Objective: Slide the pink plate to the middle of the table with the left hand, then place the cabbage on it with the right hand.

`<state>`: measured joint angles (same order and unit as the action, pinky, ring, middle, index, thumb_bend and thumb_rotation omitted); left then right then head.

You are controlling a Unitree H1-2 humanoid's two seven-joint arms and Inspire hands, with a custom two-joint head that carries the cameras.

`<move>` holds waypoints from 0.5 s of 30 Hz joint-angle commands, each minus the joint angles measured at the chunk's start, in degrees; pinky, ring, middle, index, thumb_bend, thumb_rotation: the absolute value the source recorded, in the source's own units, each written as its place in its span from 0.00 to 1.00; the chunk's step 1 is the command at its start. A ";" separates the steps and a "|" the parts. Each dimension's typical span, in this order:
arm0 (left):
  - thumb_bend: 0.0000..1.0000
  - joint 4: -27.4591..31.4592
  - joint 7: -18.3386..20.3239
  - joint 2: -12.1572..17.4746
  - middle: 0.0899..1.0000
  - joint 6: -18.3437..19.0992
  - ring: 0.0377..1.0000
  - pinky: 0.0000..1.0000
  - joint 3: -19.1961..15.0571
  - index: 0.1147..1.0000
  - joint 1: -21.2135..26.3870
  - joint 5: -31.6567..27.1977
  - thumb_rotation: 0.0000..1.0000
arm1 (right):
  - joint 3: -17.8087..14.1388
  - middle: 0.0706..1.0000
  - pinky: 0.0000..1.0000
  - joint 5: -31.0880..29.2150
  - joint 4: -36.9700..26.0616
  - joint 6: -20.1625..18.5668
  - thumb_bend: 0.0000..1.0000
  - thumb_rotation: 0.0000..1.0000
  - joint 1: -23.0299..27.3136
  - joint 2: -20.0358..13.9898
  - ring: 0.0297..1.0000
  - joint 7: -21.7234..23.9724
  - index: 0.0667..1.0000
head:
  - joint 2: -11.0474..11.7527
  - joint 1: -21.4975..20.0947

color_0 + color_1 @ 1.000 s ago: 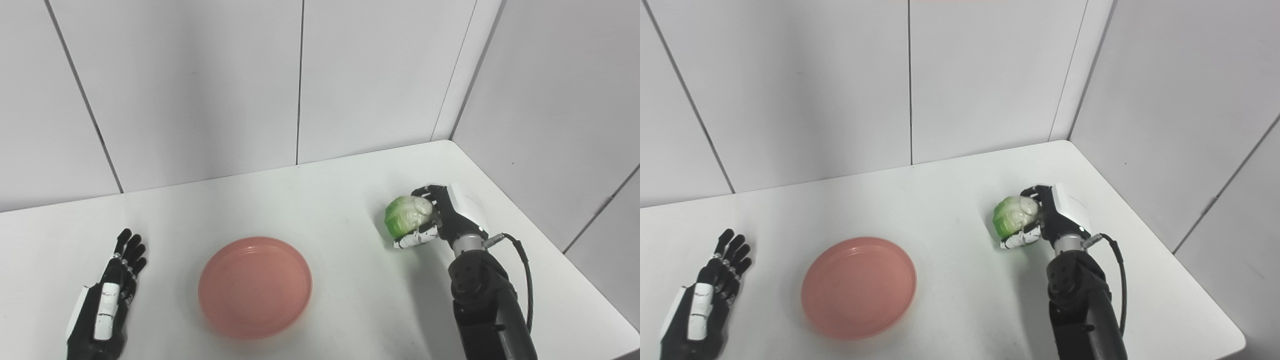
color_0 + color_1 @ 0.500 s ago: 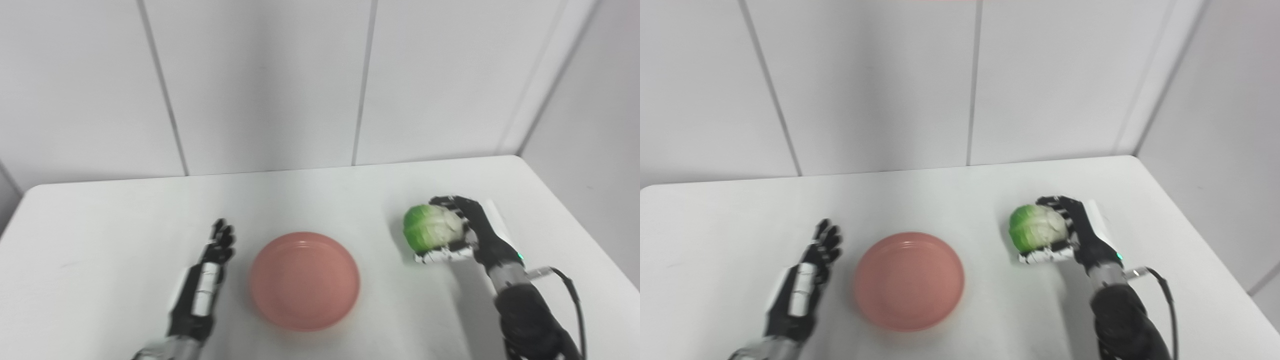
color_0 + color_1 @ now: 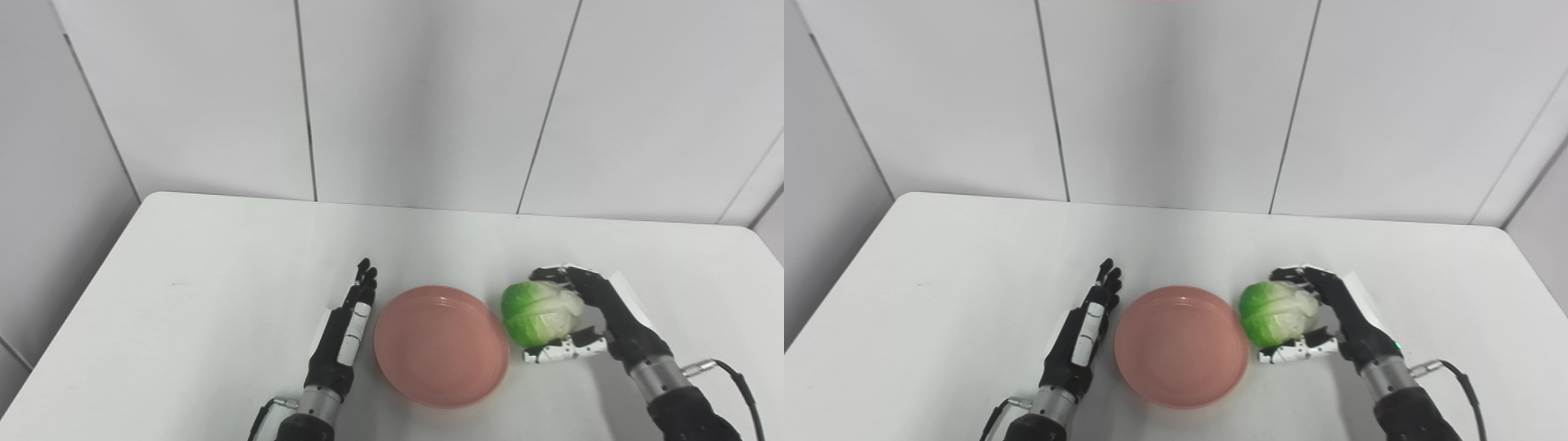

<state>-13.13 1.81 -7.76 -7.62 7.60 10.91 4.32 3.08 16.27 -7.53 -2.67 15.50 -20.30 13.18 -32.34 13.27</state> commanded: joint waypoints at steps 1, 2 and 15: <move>0.76 0.30 -1.15 -1.17 1.00 -1.18 1.00 1.00 0.71 1.00 1.21 1.38 1.00 | 0.74 0.45 0.37 -0.18 -2.93 2.41 0.52 0.00 3.19 -0.04 0.41 0.15 0.46 | -0.17 0.84; 0.75 0.25 -1.44 -1.29 1.00 -1.30 1.00 1.00 0.73 1.00 1.17 1.45 1.00 | 1.49 0.45 0.36 0.15 -3.21 2.24 0.52 0.00 3.84 0.40 0.41 0.17 0.46 | -0.15 1.02; 0.73 1.85 -2.14 -0.64 1.00 -0.70 1.00 1.00 -0.01 1.00 0.09 0.59 1.00 | 11.14 0.47 0.33 11.20 -3.77 -0.68 0.52 0.00 6.77 6.71 0.40 0.24 0.47 | -0.21 0.06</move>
<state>-12.96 -0.03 -8.28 -7.79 7.73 10.67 5.00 14.00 25.73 -10.99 -3.68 19.75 -13.68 14.60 -32.52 13.36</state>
